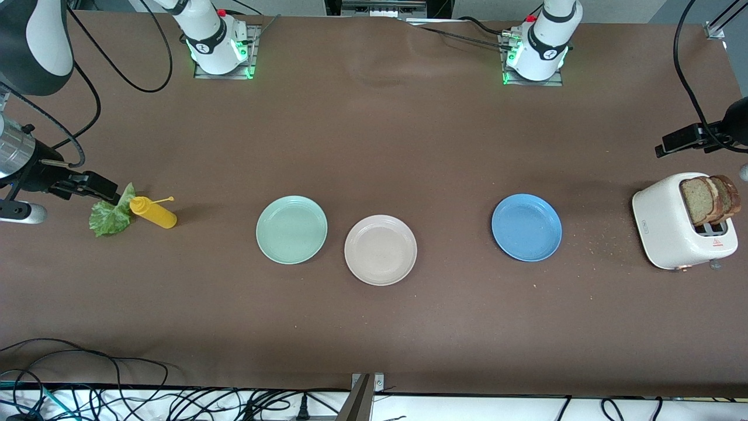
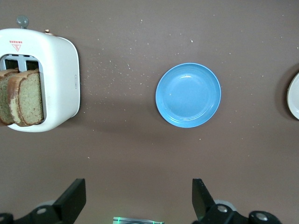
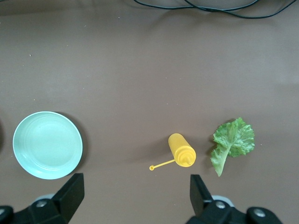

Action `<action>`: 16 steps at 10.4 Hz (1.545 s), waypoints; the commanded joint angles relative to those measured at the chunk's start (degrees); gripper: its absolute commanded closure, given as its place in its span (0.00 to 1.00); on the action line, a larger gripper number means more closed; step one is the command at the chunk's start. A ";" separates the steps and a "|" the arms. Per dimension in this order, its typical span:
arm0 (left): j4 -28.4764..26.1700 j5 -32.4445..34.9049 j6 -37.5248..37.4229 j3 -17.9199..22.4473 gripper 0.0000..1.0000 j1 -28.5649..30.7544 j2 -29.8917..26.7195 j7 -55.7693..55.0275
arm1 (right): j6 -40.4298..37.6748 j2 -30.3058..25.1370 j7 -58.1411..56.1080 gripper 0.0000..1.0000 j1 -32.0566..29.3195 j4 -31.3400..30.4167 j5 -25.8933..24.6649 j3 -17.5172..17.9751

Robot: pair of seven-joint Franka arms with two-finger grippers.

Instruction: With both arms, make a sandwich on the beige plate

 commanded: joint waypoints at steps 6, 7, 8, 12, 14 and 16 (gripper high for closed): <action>2.49 5.21 -1.22 -0.90 0.00 -0.70 0.93 0.60 | -1.53 -0.04 -0.94 0.00 -1.00 -0.41 1.04 0.01; 2.49 5.21 -1.22 -1.33 0.00 -1.14 0.93 0.16 | -1.45 0.04 -0.76 0.00 -0.92 -0.41 1.04 0.10; 2.49 5.21 -1.22 -2.12 0.00 -1.49 0.76 0.07 | -1.53 0.04 -0.67 0.00 -0.92 -0.50 1.12 0.10; 2.22 5.21 -1.48 -2.13 0.00 -4.57 -0.73 -0.11 | -1.53 0.13 -0.67 0.00 -0.92 -0.85 1.04 0.10; 1.52 5.03 -1.58 -2.04 0.00 -5.27 -2.13 0.07 | -1.45 0.13 -0.67 0.00 -0.83 -0.85 1.12 0.18; 1.08 3.37 -1.58 -1.96 0.00 -5.19 -2.41 0.25 | -1.45 0.13 -0.58 0.00 -0.83 -0.85 1.12 0.19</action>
